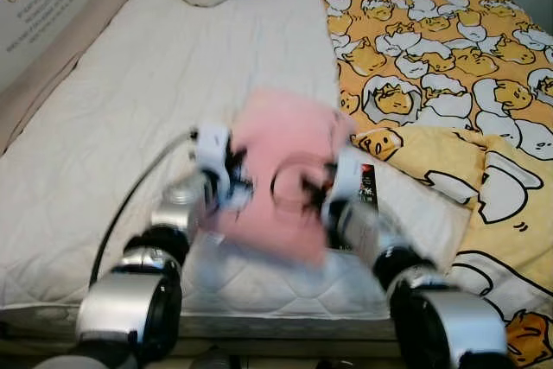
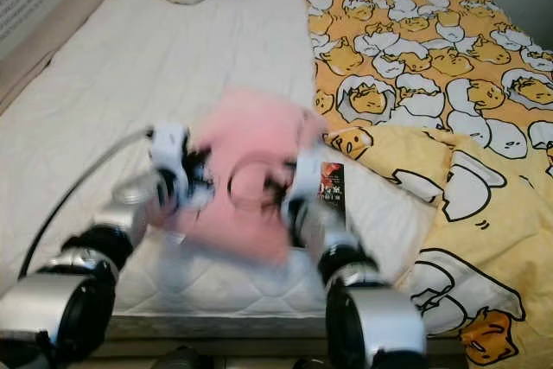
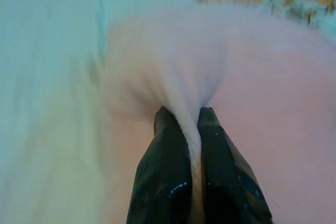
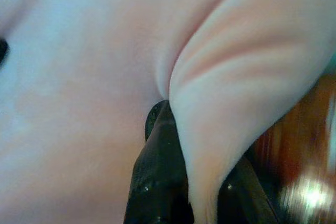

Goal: Clean up the room

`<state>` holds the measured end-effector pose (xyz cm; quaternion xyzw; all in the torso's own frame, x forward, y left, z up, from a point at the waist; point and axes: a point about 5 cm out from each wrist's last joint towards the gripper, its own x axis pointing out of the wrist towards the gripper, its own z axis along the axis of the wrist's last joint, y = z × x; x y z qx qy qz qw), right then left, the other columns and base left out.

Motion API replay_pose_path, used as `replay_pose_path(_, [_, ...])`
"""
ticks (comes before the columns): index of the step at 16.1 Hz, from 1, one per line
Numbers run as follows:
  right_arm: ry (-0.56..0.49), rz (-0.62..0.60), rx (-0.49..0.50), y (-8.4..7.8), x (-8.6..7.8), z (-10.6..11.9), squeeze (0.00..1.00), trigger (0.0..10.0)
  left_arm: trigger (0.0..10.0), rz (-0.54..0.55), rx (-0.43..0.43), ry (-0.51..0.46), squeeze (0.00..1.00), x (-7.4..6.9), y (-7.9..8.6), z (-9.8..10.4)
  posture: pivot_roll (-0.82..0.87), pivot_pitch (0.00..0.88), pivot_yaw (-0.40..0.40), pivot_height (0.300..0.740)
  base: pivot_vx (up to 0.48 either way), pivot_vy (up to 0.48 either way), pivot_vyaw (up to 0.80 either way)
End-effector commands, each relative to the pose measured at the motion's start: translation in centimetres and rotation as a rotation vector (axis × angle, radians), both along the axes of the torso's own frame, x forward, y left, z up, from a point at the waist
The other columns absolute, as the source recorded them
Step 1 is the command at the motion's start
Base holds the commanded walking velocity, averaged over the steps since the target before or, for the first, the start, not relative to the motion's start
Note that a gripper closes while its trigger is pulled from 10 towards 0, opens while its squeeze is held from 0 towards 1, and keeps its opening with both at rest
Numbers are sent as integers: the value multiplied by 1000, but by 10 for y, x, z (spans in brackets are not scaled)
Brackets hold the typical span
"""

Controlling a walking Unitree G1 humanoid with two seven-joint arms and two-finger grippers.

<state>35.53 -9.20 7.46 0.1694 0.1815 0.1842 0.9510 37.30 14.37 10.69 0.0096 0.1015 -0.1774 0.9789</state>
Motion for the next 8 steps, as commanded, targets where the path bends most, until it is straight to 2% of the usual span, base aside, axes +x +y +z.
replay_pose_path(1, [-179,15,-15,-5,17,40,0,0,0,-6,-4,-101,0,7,3,23,131,0,-32,740,0,0,0])
replay_pose_path(2, [-286,34,-24,-8,23,65,0,0,0,16,-2,-134,0,7,10,29,124,0,-31,740,0,0,0])
replay_pose_path(3, [-315,29,-25,-10,25,73,0,0,0,27,-3,-148,0,6,12,31,124,0,-31,740,0,0,0])
replay_pose_path(4, [-387,32,-65,-16,27,91,0,0,0,33,-11,-169,0,3,14,36,125,0,-27,740,0,0,0])
replay_pose_path(5, [-399,-3,-107,-21,29,93,0,0,0,16,-27,-198,0,1,10,39,127,0,-26,740,0,0,0])
replay_pose_path(6, [-390,-8,-118,-22,28,90,0,10000,1529,34,-4,-222,0,1,8,42,130,0,-27,740,0,0,0])
replay_pose_path(7, [-377,-31,-119,-23,25,84,0,10000,10000,37,-9,-236,0,3,7,45,131,0,-26,740,0,0,0])
replay_pose_path(8, [-365,-50,-130,-22,21,77,0,10000,10000,61,-18,-253,0,7,8,51,126,0,-22,740,0,480,0])
